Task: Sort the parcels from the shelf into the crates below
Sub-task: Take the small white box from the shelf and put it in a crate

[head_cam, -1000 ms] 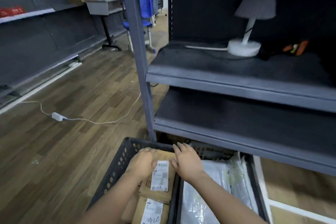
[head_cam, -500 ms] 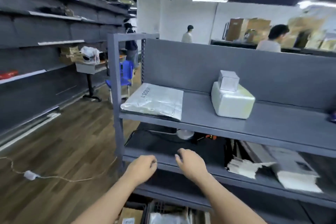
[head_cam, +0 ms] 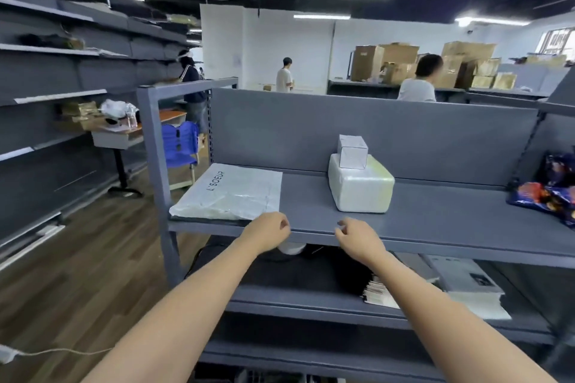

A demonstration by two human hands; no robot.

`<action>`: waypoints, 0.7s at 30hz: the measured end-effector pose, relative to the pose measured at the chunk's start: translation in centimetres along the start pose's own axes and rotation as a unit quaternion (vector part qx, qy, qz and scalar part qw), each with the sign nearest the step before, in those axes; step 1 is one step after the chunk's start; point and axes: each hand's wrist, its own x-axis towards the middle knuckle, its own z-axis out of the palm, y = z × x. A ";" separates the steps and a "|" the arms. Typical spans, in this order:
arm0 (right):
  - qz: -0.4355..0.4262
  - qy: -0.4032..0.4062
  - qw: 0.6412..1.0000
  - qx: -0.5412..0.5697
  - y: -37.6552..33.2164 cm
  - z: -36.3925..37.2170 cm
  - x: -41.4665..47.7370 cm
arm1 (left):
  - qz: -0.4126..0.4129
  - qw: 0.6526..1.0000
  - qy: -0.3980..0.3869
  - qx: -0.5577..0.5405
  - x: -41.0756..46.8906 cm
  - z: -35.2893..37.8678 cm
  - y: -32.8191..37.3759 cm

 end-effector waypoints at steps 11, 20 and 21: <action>0.077 0.072 0.993 0.050 3.1 -6.1 13.7 | 0.033 0.996 -0.008 -0.077 17.6 -1.4 6.4; 0.102 0.076 0.963 0.238 5.1 -8.1 22.7 | 0.060 0.987 -0.051 -0.143 27.3 0.8 10.2; 0.100 0.074 0.960 0.251 5.2 -7.9 23.2 | 0.056 0.985 -0.056 -0.151 28.0 1.2 10.3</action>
